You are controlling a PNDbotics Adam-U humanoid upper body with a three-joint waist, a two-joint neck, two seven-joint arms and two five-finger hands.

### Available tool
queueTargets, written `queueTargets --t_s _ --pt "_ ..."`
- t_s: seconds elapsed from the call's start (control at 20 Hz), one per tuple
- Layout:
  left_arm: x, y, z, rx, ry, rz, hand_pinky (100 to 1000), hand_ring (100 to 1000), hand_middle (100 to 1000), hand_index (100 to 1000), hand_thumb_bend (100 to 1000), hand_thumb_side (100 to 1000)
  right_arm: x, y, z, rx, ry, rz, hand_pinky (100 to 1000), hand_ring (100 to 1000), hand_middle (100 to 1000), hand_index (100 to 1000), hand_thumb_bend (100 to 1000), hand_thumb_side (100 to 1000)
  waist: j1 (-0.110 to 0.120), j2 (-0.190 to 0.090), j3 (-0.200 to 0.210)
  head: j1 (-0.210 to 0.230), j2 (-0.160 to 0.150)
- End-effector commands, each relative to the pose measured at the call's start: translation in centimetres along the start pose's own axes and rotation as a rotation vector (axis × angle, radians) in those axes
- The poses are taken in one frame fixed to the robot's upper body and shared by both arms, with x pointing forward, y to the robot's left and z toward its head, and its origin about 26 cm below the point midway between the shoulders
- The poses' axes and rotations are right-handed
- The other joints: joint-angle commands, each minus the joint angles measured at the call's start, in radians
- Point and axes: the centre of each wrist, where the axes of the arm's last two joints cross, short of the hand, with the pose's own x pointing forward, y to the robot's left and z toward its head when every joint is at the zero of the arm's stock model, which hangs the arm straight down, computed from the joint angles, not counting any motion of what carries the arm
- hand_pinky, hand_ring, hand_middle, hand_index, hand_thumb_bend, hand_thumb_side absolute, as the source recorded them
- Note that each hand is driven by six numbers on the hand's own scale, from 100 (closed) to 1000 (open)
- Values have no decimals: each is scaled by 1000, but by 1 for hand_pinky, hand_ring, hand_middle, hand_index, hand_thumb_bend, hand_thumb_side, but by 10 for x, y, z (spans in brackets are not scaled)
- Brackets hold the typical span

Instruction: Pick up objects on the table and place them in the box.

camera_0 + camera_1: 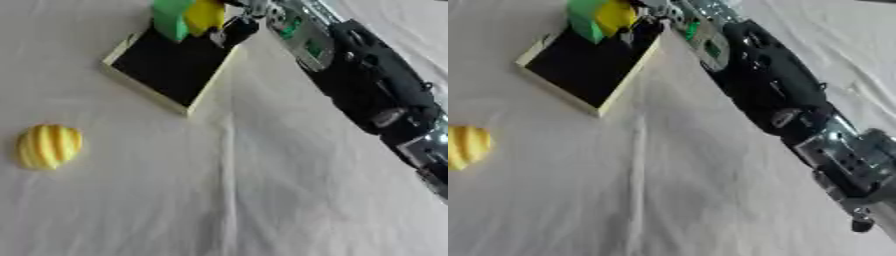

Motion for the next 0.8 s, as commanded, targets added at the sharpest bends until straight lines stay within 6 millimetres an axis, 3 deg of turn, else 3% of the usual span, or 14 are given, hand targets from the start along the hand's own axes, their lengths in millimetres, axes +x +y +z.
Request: queueTargets --t_s 0.05,0.1,0.25,0.3,0.35,0.4,0.55,0.8 --pt "5 1 -7 -4 -32 3 747 655 596 809 307 407 -3 -9 -1 -30 3 15 785 631 496 604 100 100 8 -18 2 -4 -8" --pt "5 0 -7 -3 -32 3 747 655 596 809 307 407 -3 -8 -1 -23 -3 15 787 634 500 608 100 100 8 -17 3 -4 -8" --pt "5 1 -6 -1 -30 1 747 655 596 809 306 407 -3 -3 -1 24 -25 27 839 781 698 794 100 100 8 -16 4 -3 -5" --pt "5 1 -6 0 -30 1 747 655 596 809 306 407 -3 -3 -1 40 -30 36 844 791 713 807 100 100 8 -16 4 -2 -5" --pt "5 1 -6 0 -29 2 747 655 596 809 306 407 -3 -3 -1 59 -34 48 884 866 805 887 116 100 8 -16 4 -2 -4" --pt "5 1 -6 0 -29 2 747 655 596 809 307 407 -3 -3 -1 81 -37 62 899 889 832 907 122 100 8 -16 4 -3 -4" --pt "5 1 -6 -1 -29 2 747 655 596 810 307 405 -5 -7 0 115 -29 97 938 932 865 942 160 278 9 -18 1 -1 -2" --pt "5 1 -6 -3 -29 1 747 654 594 810 309 403 -7 -11 3 105 7 115 938 932 870 941 192 254 10 -23 -4 5 0"
